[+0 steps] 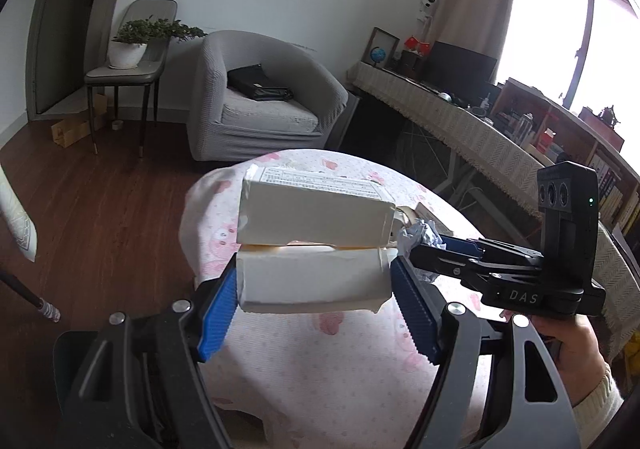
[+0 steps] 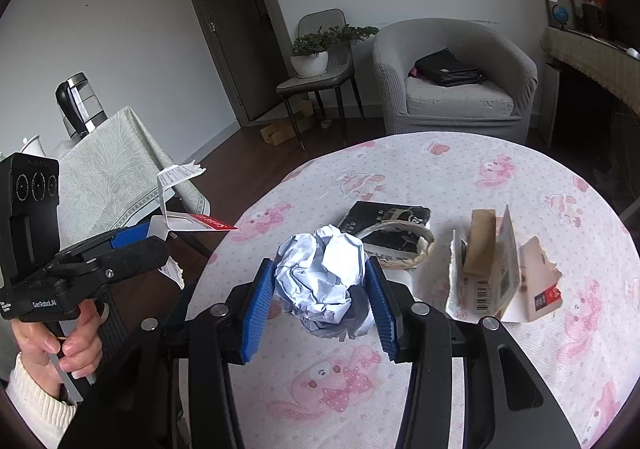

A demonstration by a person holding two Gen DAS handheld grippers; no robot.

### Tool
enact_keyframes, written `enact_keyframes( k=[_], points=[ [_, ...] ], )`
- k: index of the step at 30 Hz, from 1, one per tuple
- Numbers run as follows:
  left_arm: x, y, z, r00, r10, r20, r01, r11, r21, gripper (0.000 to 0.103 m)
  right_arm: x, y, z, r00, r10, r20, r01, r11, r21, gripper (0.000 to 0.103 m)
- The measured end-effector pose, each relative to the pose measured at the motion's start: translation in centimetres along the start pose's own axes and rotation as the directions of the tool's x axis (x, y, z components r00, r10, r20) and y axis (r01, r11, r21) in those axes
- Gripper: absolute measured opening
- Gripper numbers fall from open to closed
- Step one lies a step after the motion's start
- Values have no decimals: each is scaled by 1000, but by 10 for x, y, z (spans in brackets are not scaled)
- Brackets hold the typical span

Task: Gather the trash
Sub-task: 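Carry the tissue boxes and paper ball over the green bin and release both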

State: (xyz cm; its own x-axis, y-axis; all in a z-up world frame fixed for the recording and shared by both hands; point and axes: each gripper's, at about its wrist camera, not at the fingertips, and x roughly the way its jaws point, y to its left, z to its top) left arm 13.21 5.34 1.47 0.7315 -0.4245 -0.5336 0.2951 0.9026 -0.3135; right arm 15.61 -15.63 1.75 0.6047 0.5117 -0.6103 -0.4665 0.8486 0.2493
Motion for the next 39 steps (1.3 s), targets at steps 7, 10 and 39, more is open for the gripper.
enact_keyframes(
  k=[7,10,39],
  points=[
    [-21,46,-6,986,165,7,-165,986,-29,75,19,30,8,999,53,-8,-53,999,-8,47],
    [-26,61,-12,976,217,-9,-218,976,-23,75,27,42,10,998,69,-15,-69,997,-18,47],
    [-52,215,-97,888,334,-317,-406,892,-200,75,130,197,12,962,229,-149,-250,958,-138,47]
  ],
)
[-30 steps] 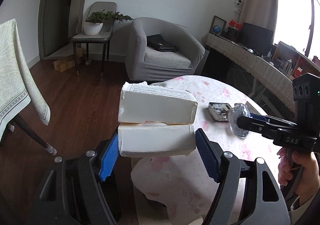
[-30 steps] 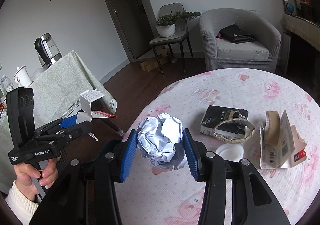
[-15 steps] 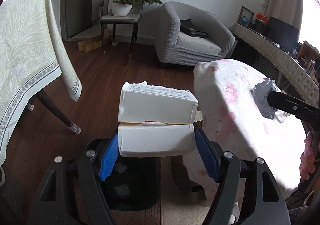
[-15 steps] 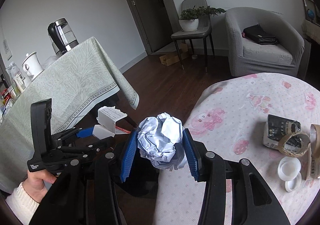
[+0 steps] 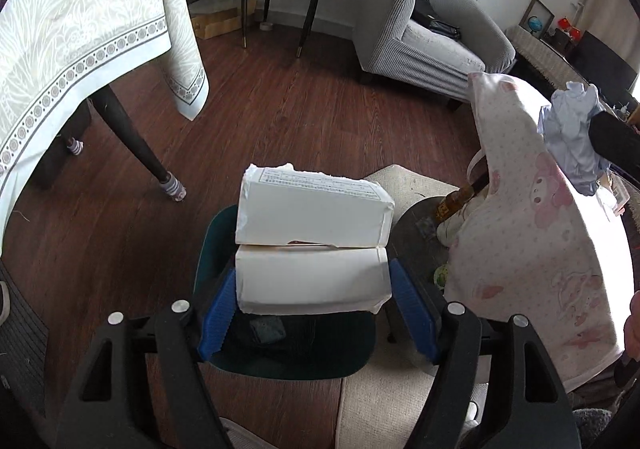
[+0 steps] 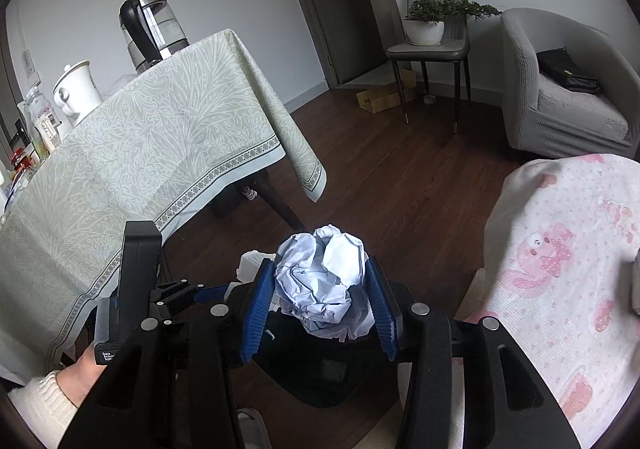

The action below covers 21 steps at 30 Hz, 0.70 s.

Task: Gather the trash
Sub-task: 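Carry the tissue boxes and paper ball over the green bin and release both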

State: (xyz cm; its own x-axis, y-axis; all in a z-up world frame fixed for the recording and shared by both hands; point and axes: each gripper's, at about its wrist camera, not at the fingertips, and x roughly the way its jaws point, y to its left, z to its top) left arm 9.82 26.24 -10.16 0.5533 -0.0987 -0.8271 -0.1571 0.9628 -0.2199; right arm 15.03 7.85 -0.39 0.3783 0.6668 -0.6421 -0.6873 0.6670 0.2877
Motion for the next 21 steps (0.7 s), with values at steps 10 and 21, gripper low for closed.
enact_keyframes(
  k=[10,21],
  points=[
    [-2,24,-9,999,20,-32,-20,1000,-11,85,33,17,3,999,1,-35,-1,1000,-10,47],
    [-43,49,-12,997,26,78,-23,999,-44,78,81,27,-7,993,-12,-117,12,1000,2,47]
  ],
)
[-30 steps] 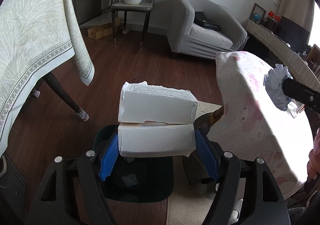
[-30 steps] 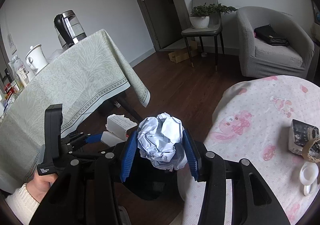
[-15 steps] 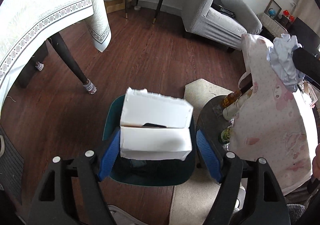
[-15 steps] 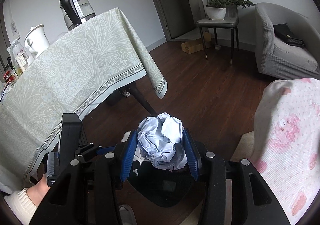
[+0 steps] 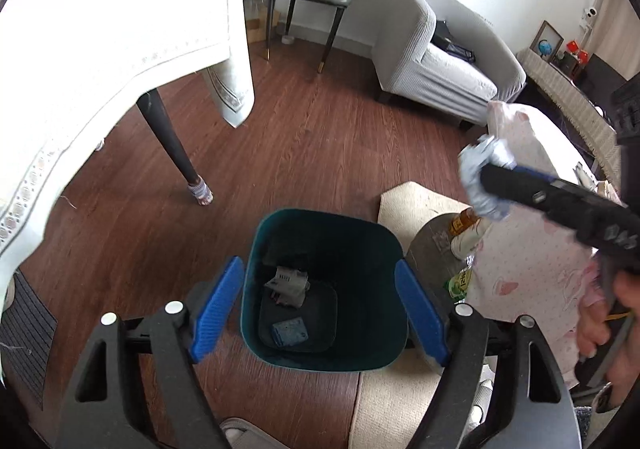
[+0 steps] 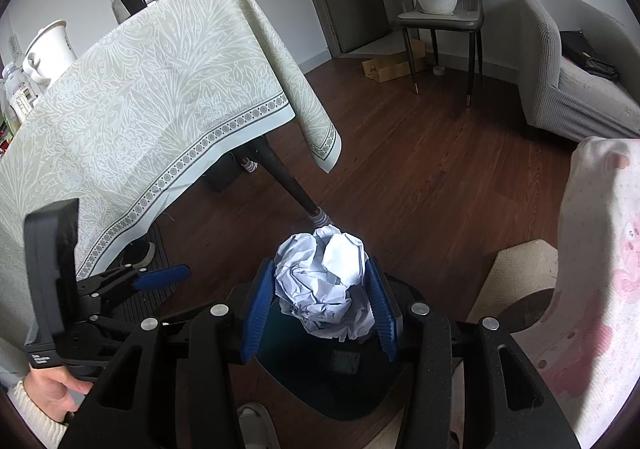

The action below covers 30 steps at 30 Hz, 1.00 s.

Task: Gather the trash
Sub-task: 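Carry the tissue boxes and paper ball over the green bin and release both, then withdraw both open grippers from the bin back toward the table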

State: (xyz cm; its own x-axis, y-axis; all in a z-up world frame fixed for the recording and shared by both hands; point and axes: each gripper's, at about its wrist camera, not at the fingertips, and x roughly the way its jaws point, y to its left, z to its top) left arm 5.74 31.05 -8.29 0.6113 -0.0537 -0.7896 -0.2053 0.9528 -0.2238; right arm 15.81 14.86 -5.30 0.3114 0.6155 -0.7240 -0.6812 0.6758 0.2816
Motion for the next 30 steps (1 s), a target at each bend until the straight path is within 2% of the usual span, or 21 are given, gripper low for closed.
enact_keyframes(
  k=[5,13,22,28,30],
  points=[
    [-22,4,3,999,6,48,-6,1000,5,73,28,7,-7,998,-9,-55,9,1000,-3,47],
    [-65,2,14,989,-26,143,26,1000,0,63,76,20,-25,988,-37,-148,33,999,-34,47],
    [-89,3,21,980,-41,195,47,998,-30,49,115,28,-46,966,-68,-248,54,997,-63,47],
    [-103,-1,27,971,-57,234,67,997,-35,45,131,24,-62,947,-112,-302,95,993,-70,49],
    [-105,-4,28,969,-60,240,69,997,-31,44,133,22,-67,942,-130,-310,111,991,-78,54]
  ],
)
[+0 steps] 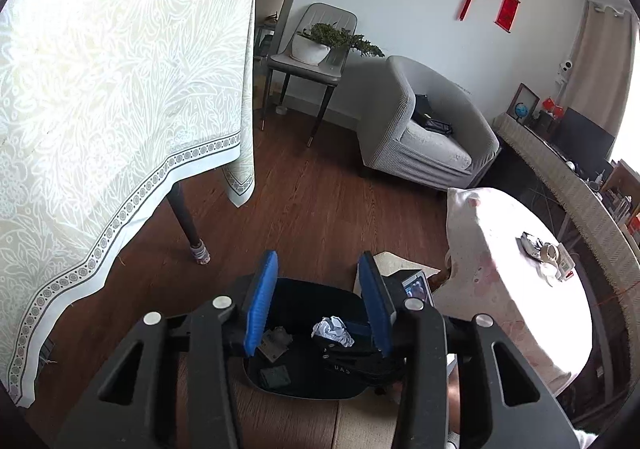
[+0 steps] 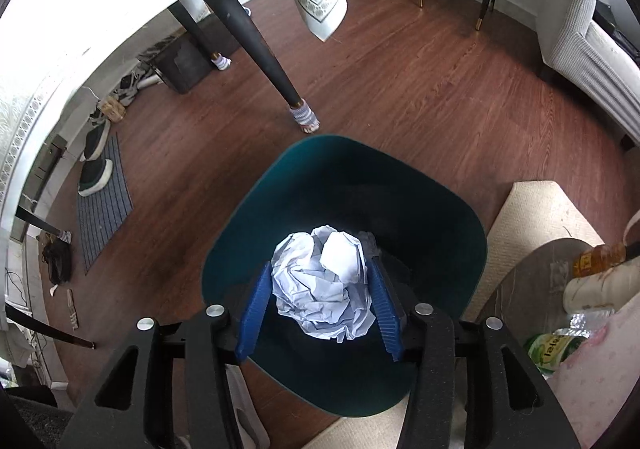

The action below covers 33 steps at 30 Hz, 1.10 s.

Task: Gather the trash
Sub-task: 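Withdraw both open grippers from the bin back toward the table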

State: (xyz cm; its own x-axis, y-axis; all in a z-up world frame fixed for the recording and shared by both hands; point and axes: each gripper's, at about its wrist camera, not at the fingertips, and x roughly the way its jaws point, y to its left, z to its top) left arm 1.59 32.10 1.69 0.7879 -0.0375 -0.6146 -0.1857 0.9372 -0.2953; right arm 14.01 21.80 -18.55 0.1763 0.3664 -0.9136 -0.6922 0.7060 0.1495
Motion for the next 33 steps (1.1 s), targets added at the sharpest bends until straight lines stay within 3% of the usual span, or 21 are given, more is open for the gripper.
enact_keyframes(
  k=[6,16,24,33],
  points=[
    [1,-13,3,1000,-22,8,22,1000,1,44,-7,-13,-8,1000,-13,6,13,1000,9,67],
    [5,-36,14,999,-30,40,30,999,16,44,-66,-25,-11,993,21,120,-18,999,-27,67],
    [10,-55,21,998,-9,66,5,998,55,44,-133,-29,-11,966,59,251,-43,997,-70,59],
    [10,-92,25,994,-45,99,35,995,93,54,-202,-54,-20,927,26,373,-4,998,-59,56]
  ],
)
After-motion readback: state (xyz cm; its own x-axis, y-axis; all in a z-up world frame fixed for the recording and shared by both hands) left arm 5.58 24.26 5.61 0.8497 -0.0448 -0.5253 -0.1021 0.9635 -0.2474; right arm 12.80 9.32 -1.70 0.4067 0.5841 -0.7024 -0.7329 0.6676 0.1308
